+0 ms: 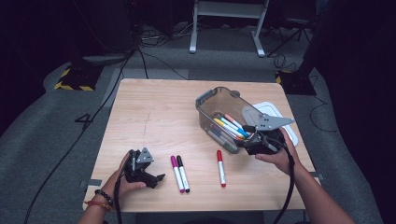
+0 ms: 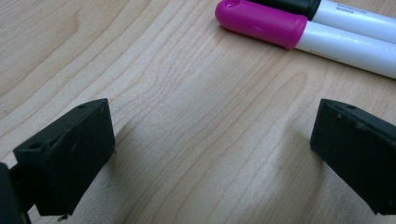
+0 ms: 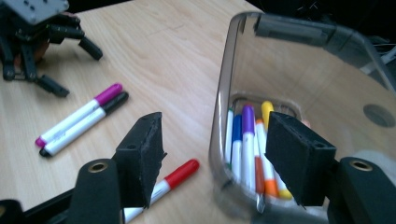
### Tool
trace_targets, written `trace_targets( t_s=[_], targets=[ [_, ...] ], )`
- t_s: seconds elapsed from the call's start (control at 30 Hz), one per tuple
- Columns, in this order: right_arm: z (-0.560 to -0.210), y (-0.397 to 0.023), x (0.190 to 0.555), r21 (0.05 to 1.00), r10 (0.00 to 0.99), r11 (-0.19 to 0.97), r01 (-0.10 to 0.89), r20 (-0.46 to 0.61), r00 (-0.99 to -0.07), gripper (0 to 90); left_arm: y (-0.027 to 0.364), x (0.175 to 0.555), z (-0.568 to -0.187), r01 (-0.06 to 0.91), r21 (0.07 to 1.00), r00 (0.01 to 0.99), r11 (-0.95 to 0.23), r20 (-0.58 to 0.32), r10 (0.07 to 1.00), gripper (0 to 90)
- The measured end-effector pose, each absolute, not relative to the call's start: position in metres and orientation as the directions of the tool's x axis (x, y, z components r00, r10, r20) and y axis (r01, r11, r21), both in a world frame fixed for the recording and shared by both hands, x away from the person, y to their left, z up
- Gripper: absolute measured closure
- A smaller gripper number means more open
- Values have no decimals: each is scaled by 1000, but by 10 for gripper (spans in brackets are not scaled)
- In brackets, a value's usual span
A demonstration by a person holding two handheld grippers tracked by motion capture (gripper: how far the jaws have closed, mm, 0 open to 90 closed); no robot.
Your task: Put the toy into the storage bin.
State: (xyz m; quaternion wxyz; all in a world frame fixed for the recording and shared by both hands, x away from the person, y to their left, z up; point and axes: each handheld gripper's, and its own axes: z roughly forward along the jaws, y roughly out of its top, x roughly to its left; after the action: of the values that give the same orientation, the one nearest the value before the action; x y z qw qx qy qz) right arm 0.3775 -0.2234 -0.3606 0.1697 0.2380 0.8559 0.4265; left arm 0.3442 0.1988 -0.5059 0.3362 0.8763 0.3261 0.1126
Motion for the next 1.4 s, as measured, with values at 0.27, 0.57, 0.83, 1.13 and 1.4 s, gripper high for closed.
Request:
trace_targets(
  t_s=[0.27,0.57,0.83,1.13,1.4],
  targets=[
    [-400,-244,358,807,569,506,304,-48,-821,364,199,344,-506,497,663,759,-560,-20,650,2],
    [-432,-246,350,779,574,522,348,-19,-819,364,199,344,-506,497,663,760,-560,-21,650,2],
    [-464,-237,357,736,578,537,411,33,-815,365,199,344,-506,497,663,760,-560,-20,650,2],
    [-484,-209,368,709,592,561,427,16,-805,347,199,344,-506,496,663,760,-560,-20,649,2],
    [-493,-196,377,687,612,579,440,-10,-790,500,199,345,-506,494,663,763,-563,-20,646,1]
  ],
)
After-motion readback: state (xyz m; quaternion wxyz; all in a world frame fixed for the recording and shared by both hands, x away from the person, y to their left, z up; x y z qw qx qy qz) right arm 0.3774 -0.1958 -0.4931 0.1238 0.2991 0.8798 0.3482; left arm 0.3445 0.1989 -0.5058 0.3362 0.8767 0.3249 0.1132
